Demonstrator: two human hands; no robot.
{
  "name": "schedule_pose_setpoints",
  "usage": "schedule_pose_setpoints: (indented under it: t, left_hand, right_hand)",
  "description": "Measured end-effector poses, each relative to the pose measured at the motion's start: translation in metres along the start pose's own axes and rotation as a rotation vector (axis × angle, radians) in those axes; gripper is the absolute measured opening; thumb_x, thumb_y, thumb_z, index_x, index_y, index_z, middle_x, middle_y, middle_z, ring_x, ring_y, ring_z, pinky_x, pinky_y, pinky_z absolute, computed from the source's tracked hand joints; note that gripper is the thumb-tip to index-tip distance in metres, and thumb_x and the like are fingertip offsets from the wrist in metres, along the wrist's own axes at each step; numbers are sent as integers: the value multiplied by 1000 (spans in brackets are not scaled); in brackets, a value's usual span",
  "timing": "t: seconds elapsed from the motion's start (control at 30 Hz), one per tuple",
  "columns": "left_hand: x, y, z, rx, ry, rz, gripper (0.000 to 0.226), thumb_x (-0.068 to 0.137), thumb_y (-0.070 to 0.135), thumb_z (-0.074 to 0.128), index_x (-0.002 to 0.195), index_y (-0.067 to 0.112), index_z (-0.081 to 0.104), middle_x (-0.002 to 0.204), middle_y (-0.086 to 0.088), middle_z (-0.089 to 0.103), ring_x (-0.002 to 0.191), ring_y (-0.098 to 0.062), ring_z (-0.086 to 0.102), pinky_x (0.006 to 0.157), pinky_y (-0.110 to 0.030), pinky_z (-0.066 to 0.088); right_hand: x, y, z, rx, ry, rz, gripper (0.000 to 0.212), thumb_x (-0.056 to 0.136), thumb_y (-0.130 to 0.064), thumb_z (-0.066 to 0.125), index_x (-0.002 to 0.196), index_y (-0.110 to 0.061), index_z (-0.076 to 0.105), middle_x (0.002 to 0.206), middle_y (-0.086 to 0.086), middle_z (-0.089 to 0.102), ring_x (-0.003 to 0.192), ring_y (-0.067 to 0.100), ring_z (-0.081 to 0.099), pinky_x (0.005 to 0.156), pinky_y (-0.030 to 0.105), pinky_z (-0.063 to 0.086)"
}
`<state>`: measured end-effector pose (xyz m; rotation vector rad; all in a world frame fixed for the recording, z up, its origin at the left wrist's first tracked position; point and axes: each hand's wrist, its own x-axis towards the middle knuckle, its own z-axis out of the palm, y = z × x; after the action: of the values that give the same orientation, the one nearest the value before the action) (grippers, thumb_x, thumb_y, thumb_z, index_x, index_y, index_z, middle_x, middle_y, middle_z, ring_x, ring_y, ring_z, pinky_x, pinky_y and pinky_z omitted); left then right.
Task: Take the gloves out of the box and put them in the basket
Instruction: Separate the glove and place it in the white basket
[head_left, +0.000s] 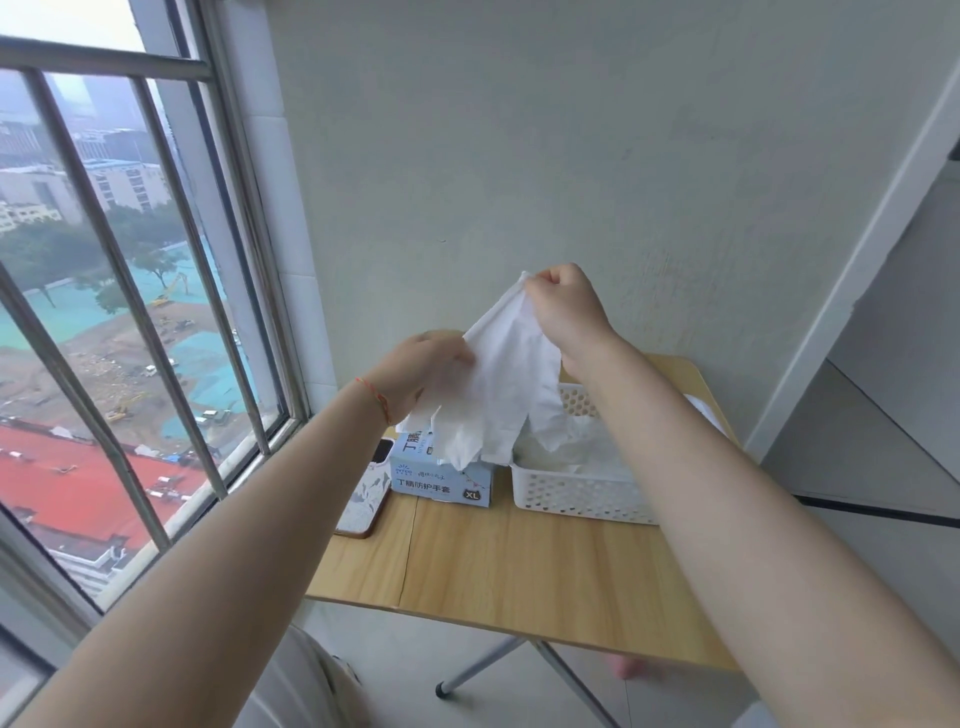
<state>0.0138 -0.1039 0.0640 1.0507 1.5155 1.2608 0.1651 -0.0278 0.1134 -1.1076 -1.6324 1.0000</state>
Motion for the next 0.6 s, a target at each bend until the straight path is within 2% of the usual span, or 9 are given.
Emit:
schedule_pose_setpoints:
  t: [0.1,0.17,0.2,0.27,0.33,0.4,0.5,0.53,0.6]
  left_hand:
    - [5,-5,-10,-144,-37,-104,19,83,19,62,95,6,68,84,-13,63,72,-26,57,72,-36,47]
    - [9,-5,-8,-174,-51,-131,30,83,24,65,107,7,66,89,-12,64,78,-26,58,79,-38,46]
    - [11,-5,-4,-146,-56,-111,23,89,24,62,105,8,66,85,-10,66,75,-25,60,78,-36,47]
    - [15,-3,9,0,-16,-72,16,96,21,56,89,10,65,78,-8,65,71,-24,60,75,-34,48]
    - [25,-5,27,280,-13,-11,15,96,19,56,89,9,65,86,-7,65,78,-23,60,77,-33,50]
    - [36,-7,41,461,-23,5,18,93,21,57,87,8,66,82,-4,62,75,-23,56,70,-31,46]
    - [57,-13,66,601,-52,10,27,90,22,58,65,14,51,65,-4,44,60,-21,39,54,-27,31]
    - [65,-14,78,653,-66,40,30,89,21,58,62,15,49,65,-3,43,59,-21,38,54,-27,31]
    - [75,-14,100,749,-99,91,28,89,19,59,61,14,56,67,-3,51,64,-21,46,60,-27,39]
  right_hand:
    - [5,14,-5,-10,-11,89,35,89,-12,48,62,-22,27,62,-1,29,59,15,28,50,22,21]
    - [8,28,-10,8,-11,163,28,84,-7,46,65,-21,31,67,3,32,66,16,33,55,23,25]
    - [7,34,-13,2,-2,194,22,85,-6,43,68,-19,35,69,2,35,65,17,35,53,21,27]
    - [3,48,-23,-14,8,251,16,87,-6,36,89,-17,48,81,2,47,70,19,47,53,22,35]
    - [-1,68,-35,20,-2,316,37,84,-3,30,103,-26,51,99,4,56,79,23,53,55,25,40]
    - [-4,87,-44,22,-5,343,41,82,1,28,95,-28,54,106,6,58,81,23,53,54,26,39]
    - [-6,109,-65,-28,7,379,37,85,3,33,75,-23,57,97,5,58,81,22,51,53,24,37]
    - [-6,115,-74,-49,5,397,39,85,3,33,71,-22,59,95,4,59,83,23,53,55,25,40]
    - [-4,124,-91,-85,12,454,36,86,-1,38,70,-19,63,98,2,59,89,25,54,68,29,45]
